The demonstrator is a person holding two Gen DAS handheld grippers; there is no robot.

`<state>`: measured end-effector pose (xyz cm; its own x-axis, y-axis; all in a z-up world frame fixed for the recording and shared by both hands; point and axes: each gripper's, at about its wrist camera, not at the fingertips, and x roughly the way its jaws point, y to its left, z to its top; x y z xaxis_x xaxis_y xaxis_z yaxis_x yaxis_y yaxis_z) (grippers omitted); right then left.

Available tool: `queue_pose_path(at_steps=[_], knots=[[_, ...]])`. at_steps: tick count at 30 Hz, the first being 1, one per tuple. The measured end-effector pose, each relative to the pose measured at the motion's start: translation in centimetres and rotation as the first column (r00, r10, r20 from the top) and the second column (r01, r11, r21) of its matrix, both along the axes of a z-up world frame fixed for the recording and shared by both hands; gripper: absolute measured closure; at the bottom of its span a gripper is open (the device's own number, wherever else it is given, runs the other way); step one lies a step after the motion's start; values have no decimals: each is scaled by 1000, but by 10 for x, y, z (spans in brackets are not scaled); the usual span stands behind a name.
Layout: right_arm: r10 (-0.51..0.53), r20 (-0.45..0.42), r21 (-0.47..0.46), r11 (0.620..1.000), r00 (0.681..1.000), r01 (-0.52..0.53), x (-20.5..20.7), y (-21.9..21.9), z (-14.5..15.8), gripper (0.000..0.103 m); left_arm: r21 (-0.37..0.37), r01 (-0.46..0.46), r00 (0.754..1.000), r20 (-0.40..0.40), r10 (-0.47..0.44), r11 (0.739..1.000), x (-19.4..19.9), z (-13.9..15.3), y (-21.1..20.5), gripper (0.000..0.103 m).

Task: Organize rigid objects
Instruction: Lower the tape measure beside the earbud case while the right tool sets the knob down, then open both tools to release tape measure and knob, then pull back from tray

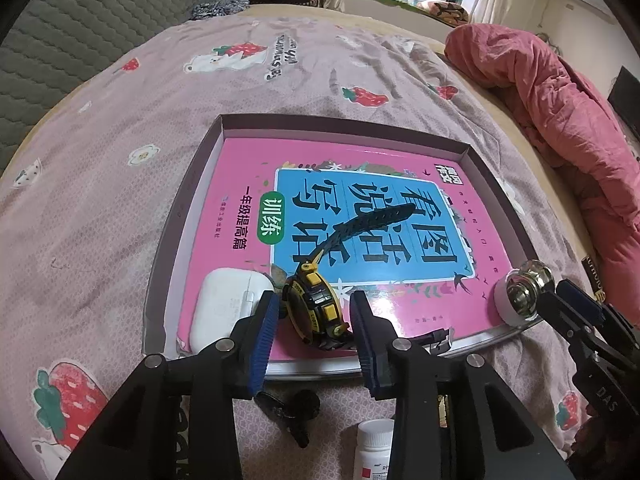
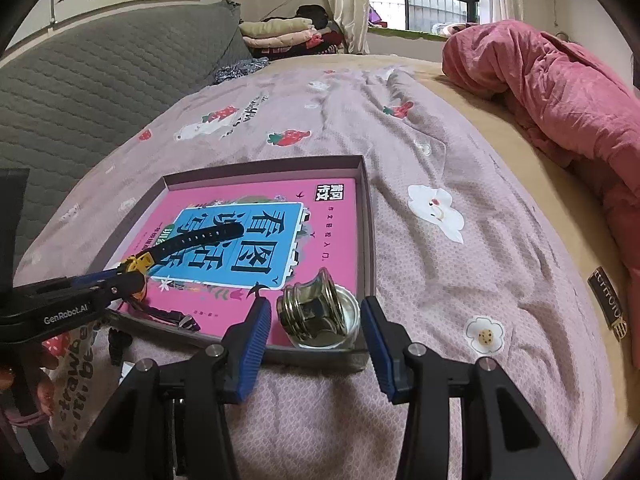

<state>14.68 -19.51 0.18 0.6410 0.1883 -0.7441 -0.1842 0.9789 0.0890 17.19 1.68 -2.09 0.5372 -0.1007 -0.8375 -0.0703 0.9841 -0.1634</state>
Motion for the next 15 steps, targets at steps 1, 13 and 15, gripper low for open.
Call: queue_pose_path(at_steps=[1,13,15], knots=[[0,3,1,1000,1000,0,-1,0,1,56,-5,-4,1000,8,5,1000,-1,1,1,64],[2,13,-7,1000,1000,-2,-4,3,5,56,-23,-20,999,48,21,1000,-8,13,9,59],[3,12,-9,1000,1000,-3,-4,3,5,56,-29,-20,998,62,21,999,-10,19,11,55]])
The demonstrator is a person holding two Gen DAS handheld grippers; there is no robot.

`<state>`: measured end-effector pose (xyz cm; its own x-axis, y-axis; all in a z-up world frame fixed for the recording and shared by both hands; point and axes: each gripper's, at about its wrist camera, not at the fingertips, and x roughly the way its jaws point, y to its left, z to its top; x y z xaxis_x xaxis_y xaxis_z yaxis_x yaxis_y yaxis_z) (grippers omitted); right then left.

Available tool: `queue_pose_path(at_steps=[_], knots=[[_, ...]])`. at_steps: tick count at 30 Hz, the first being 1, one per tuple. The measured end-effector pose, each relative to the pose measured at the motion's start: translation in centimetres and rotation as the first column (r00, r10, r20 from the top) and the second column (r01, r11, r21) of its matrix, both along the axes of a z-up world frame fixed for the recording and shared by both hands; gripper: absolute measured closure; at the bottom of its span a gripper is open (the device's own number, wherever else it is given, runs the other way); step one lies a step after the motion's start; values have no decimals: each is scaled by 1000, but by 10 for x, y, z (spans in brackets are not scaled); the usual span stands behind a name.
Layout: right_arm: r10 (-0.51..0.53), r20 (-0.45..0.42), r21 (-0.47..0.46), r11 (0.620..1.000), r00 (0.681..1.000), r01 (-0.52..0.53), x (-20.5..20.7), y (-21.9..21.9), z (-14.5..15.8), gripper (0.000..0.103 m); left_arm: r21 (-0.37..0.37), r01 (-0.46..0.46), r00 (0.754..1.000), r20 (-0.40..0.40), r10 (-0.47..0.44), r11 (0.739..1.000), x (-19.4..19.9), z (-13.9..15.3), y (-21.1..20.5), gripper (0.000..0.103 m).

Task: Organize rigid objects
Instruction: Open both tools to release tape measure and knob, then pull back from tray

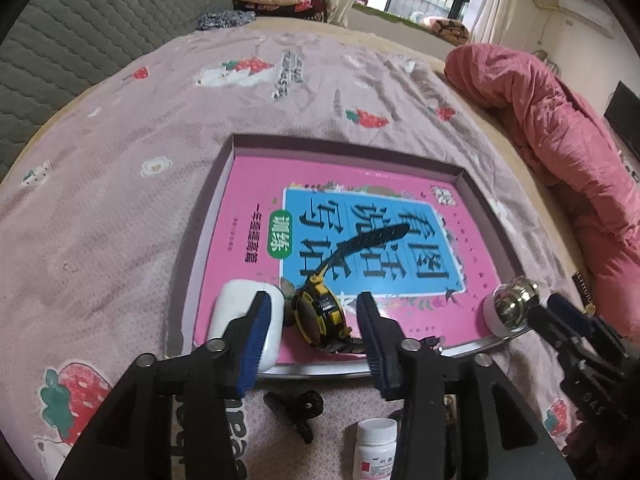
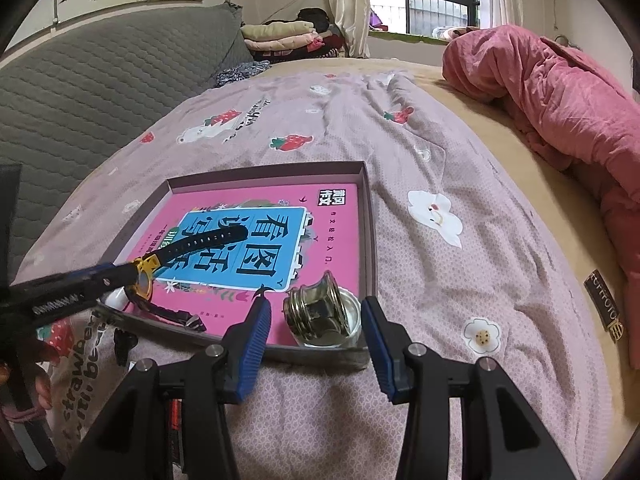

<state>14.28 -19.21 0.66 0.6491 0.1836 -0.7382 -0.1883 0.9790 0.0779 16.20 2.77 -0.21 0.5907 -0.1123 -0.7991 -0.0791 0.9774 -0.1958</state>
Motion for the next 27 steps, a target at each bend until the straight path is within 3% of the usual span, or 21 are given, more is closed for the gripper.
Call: queue_pose_path(at_steps=[8,16,27], knots=[[-2,-1,-7,1000,1000,2,-1,1,1,54,-9,7,999,35,-7,1000,-5,18,3,46],[-12,3,-9,1000,1000,13,-2,1,5,50,-1,9,1000,29,-9,1000,-10,19,4,45],[7,39,-16,1000,999,-6,-14,5,18,50,28,15,999,46,-16,1000,-26,30,10,32]])
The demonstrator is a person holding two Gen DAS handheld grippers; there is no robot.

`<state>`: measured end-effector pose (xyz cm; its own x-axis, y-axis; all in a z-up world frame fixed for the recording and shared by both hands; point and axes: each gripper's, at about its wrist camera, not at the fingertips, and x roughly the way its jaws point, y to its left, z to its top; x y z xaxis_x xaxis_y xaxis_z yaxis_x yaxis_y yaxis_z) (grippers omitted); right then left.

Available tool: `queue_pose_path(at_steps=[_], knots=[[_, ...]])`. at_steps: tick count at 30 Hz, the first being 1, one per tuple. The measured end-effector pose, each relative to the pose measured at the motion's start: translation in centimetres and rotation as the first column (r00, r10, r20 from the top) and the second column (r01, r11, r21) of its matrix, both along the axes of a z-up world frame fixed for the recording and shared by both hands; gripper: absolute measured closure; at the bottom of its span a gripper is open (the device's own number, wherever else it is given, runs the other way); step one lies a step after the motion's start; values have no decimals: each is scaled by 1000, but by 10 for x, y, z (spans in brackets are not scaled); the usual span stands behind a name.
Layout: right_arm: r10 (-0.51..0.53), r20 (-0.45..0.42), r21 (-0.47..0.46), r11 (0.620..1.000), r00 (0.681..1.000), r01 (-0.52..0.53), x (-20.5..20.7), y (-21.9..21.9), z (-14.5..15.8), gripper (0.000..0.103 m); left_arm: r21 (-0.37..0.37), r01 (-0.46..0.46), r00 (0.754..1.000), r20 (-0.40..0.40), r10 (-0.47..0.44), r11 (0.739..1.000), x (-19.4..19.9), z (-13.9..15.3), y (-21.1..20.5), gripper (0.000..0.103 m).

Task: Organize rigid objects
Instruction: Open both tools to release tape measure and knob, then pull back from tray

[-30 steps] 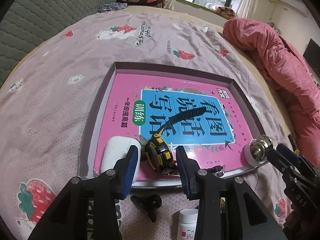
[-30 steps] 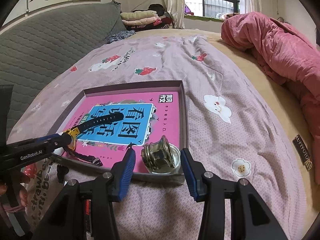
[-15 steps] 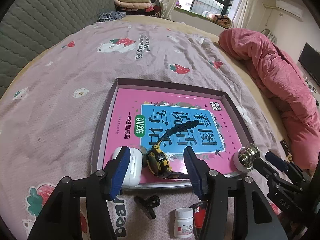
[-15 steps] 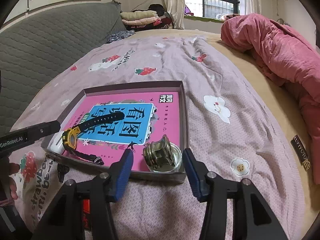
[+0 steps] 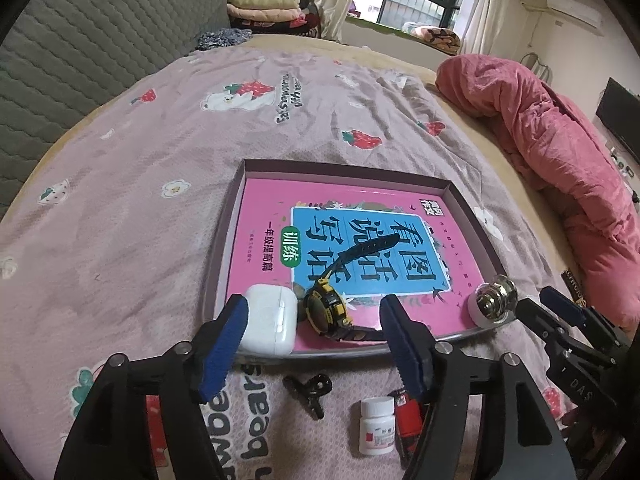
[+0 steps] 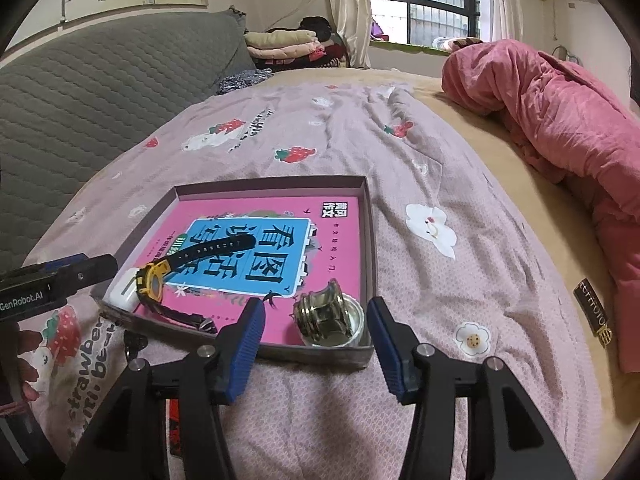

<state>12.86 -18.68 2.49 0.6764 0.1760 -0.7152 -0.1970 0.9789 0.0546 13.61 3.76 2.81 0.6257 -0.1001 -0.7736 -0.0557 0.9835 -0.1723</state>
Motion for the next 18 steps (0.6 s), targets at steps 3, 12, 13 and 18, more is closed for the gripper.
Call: queue_pose_path(at_steps=[3,12,13,18], knots=[[7,11,-10,1000,1000,-7,-5,3,4,50,3,-2,1000,2,2,1000,-6,3,3,31],[4,33,-14,1000,999,-4,-18,5,11,45,11,-11,1000,11,10,1000,-27,8,10,29],[4,34,-15,1000,999,-4,-20,5,11,43,13,-6,1000,10,6,1000,-28,8,9,29],[10,31,-21,1000,999,-9,-25,7,12,43,23,19,1000,6,-19,1000,-34,8,3,29]])
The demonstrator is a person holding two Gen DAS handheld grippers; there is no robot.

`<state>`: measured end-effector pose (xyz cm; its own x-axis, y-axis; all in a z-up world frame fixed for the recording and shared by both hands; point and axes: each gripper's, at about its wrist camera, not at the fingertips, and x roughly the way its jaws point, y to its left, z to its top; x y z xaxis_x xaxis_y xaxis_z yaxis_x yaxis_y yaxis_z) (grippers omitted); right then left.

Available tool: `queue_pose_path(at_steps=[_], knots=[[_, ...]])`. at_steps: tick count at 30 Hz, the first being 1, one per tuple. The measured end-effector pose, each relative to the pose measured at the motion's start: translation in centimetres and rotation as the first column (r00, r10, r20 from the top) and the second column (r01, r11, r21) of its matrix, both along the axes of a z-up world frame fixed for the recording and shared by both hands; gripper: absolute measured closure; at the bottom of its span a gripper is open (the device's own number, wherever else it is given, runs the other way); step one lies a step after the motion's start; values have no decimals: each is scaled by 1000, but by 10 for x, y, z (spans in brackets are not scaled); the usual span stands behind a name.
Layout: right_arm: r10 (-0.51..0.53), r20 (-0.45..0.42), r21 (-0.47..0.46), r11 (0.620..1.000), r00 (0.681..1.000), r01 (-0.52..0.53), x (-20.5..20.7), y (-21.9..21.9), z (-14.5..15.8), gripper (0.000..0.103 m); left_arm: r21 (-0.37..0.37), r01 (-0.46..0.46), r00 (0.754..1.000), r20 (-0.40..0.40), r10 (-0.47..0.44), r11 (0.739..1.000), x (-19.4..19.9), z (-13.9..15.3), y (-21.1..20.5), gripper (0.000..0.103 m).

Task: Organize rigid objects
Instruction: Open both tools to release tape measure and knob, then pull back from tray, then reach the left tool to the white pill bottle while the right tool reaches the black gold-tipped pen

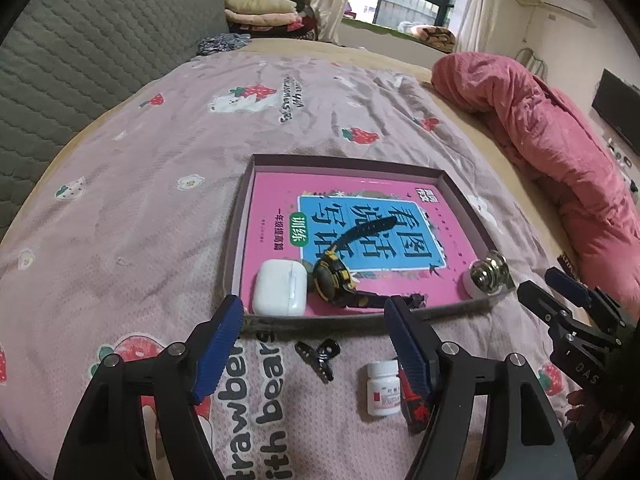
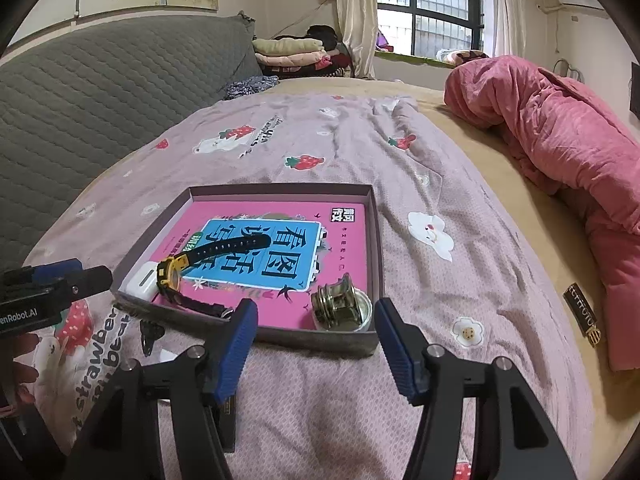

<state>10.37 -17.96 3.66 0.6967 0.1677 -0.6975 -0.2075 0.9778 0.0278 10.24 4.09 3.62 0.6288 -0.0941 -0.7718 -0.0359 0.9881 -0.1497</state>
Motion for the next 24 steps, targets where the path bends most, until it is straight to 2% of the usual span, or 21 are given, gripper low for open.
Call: queue_pose_path(at_steps=[14,24], knots=[[4,-10,-38,999,1000,-5,-21,2,1,38,25,18,1000,-25,-18,1000,-16,-2,1,28],[68,-77,-56,996,995,-73,-41,16,-18,38,38,77,994,-78,-74,996,-31,-15,-8,28]])
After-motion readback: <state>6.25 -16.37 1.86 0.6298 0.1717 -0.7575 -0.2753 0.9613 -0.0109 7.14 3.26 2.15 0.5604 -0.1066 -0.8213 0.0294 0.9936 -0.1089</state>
